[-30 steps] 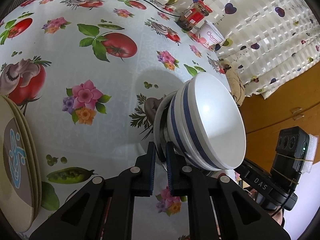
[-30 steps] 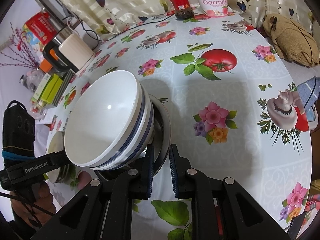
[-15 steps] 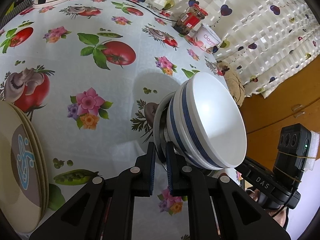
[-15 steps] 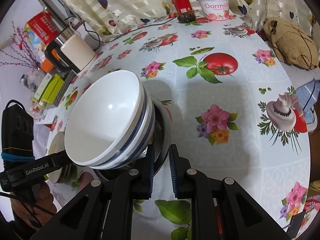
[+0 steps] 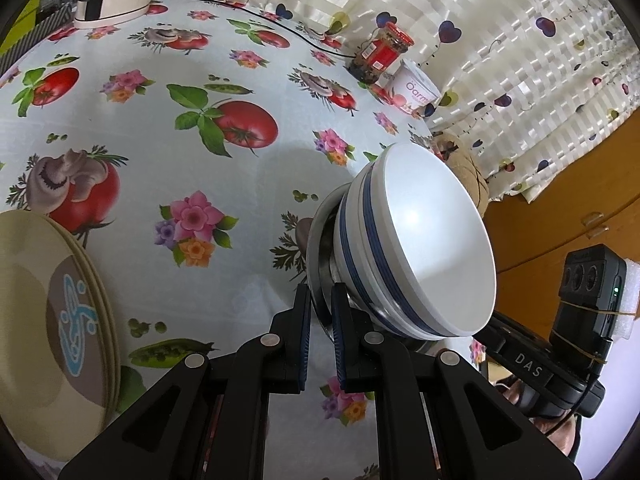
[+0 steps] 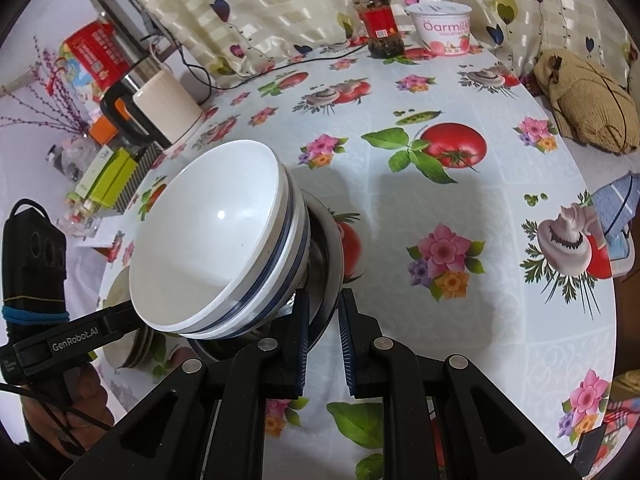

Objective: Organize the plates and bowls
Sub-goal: 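Lift and carry the bowl stack toward the beige plates with the right gripper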

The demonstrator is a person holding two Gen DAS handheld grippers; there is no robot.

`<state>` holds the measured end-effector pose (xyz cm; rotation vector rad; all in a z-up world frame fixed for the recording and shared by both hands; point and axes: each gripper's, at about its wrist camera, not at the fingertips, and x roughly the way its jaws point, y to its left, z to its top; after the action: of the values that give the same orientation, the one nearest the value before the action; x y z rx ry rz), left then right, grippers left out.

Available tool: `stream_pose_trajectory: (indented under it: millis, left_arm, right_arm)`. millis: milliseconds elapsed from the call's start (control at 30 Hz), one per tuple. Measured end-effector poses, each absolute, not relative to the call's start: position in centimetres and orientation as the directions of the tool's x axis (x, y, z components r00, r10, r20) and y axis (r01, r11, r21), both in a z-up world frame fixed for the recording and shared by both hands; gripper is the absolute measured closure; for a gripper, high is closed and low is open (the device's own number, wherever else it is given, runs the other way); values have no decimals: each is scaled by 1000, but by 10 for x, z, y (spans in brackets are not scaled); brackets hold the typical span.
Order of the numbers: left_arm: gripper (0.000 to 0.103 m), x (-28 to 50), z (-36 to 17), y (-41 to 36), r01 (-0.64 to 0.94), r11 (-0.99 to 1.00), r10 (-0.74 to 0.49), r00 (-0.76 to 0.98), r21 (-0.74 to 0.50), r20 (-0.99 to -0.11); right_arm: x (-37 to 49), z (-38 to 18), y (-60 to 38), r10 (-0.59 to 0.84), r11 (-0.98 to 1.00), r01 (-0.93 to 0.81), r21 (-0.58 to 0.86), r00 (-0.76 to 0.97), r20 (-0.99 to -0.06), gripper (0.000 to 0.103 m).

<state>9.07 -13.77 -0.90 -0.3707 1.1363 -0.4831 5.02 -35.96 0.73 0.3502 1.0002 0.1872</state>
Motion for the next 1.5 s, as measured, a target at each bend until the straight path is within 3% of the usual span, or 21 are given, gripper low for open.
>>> stream_pose_trajectory:
  millis: [1500]
  left_arm:
    - [93,48,16,-1,-45,882,-387,501,-470,-774]
  right_arm:
    - [70,36,-224,453,890,-291,353,462,-762,88]
